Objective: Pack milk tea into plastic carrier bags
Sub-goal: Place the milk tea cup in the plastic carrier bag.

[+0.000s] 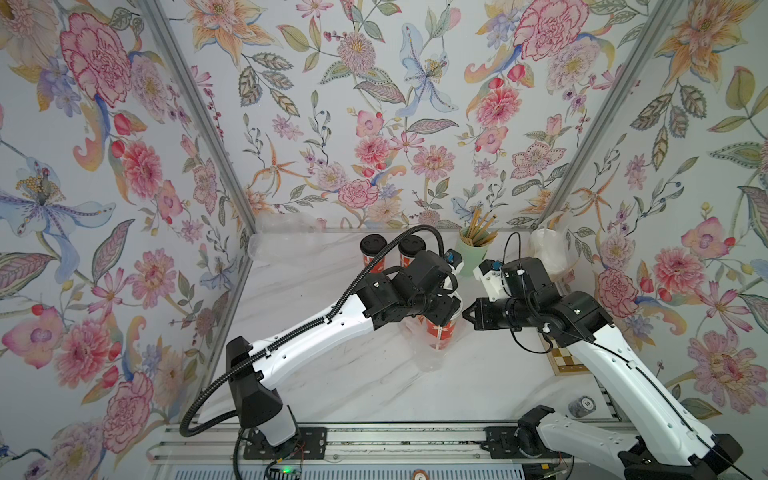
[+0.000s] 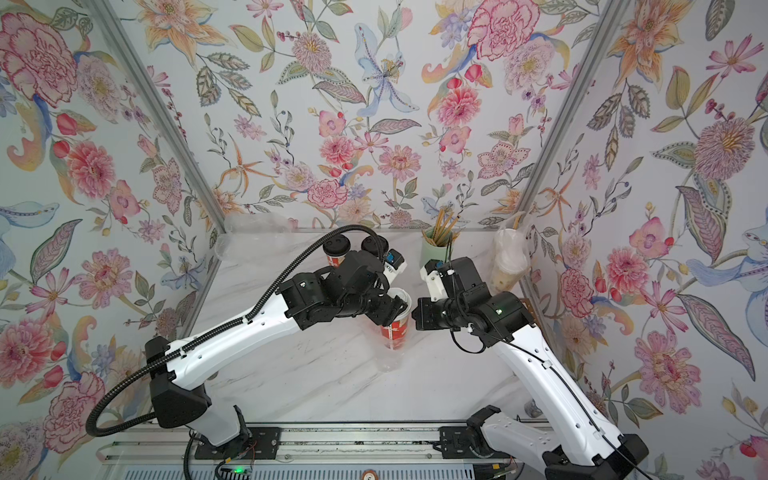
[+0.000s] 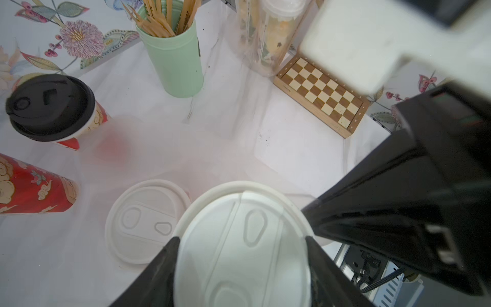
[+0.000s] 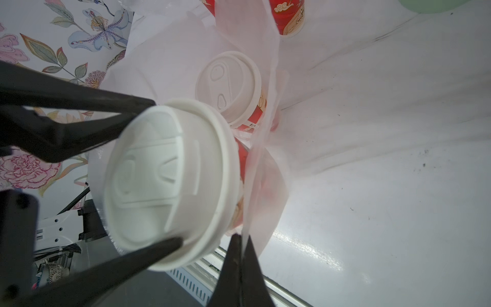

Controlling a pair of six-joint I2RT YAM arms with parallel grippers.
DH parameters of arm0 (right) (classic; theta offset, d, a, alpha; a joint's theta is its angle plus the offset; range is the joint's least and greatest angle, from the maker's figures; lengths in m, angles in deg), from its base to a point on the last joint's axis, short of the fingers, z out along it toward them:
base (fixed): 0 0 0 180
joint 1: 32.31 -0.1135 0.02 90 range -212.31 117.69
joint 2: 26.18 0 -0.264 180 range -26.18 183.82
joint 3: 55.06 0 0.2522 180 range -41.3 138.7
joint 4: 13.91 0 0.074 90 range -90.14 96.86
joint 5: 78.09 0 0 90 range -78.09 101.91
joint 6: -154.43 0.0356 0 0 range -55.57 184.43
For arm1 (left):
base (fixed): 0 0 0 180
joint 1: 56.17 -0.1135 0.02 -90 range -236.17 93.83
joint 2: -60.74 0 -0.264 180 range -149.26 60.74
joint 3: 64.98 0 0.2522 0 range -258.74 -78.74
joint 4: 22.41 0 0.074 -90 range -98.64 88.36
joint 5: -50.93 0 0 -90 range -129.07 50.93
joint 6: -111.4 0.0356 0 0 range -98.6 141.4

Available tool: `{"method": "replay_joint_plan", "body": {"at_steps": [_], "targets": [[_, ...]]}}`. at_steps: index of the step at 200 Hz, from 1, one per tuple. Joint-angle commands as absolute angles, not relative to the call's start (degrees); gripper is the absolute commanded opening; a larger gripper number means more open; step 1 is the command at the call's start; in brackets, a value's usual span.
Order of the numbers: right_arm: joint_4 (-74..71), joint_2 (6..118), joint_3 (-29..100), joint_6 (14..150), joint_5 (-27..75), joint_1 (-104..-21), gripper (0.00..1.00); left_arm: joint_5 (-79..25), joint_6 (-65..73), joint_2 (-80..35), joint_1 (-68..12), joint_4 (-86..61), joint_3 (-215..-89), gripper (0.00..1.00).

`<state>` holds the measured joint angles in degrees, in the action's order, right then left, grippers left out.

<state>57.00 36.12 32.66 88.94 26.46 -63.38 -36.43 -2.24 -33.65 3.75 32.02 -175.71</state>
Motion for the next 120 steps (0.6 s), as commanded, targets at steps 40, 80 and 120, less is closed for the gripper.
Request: {"method": "replay_joint_plan", "body": {"at_steps": [40, 80, 120], "targets": [[56.3, 37.2, 34.5, 89.6, 25.9, -63.6, 0.00, -34.7, 2.2, -29.3, 5.9, 17.8, -162.7, 0.45], [56.3, 37.6, 34.9, 89.7, 25.7, -63.6, 0.00, -33.7, 4.4, -30.5, 6.0, 17.4, -160.0, 0.48], [56.4, 38.0, 35.1, 89.7, 25.6, -63.6, 0.00, -34.1, 5.7, -32.0, 6.0, 19.2, -158.3, 0.52]]}}
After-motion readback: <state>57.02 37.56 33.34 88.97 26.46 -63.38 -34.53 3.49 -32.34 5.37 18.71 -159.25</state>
